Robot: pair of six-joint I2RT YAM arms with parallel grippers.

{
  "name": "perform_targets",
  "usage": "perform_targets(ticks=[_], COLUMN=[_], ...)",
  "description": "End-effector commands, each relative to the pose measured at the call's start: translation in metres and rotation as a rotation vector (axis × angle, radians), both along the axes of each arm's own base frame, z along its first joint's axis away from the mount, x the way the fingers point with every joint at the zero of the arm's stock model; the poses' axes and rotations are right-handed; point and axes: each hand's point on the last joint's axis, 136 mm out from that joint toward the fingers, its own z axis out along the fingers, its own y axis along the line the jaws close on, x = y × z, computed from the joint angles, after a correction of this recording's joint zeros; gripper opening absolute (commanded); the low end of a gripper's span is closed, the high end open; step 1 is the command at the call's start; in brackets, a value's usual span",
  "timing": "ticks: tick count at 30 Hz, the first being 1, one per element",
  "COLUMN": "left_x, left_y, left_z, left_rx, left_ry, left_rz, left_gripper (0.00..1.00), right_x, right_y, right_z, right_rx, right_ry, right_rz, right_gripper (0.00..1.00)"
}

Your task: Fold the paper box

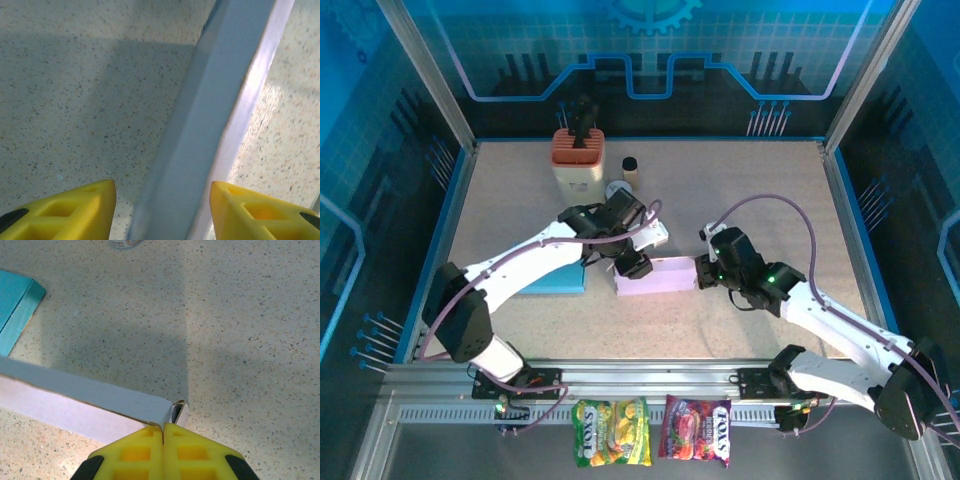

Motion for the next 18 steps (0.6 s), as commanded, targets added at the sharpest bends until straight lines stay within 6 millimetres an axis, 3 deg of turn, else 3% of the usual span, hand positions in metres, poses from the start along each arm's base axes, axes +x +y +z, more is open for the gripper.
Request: perform_targets(ticks=[1,5,9,15,18], left_x=[0.002,0.006,-0.002,-0.030,-0.044], left_y=[0.002,0.020,0.054,0.076,0.078], left_z=[0.020,0.042,0.038,0.034,0.033], left_rx=[-0.094,-0.173,-0.187,-0.175,-0.185], left_ry=[-0.026,-0.055,0.041,0.100,0.124], left_rz=[0.117,0.307,0.490,0.539,0.509], left_gripper=[0.52,0.46,0.36,0.35,0.35], right_x=[-0.005,-0.004,-0.003,-0.002,-0.002], right_y=[-0.003,-0.001,0.000,0.001,0.001], right_z=[-0.007,-0.005,-0.003,-0.002,-0.002], right_rx=[-0.036,-0.033,-0.033,-0.033,-0.032], right_ry=[0.014,0.010,0.001,0.006,0.005], right_rz=[-0.013,-0.017,-0.016,-0.020,-0.023], right_gripper=[0.00,0.00,0.00,0.00,0.00])
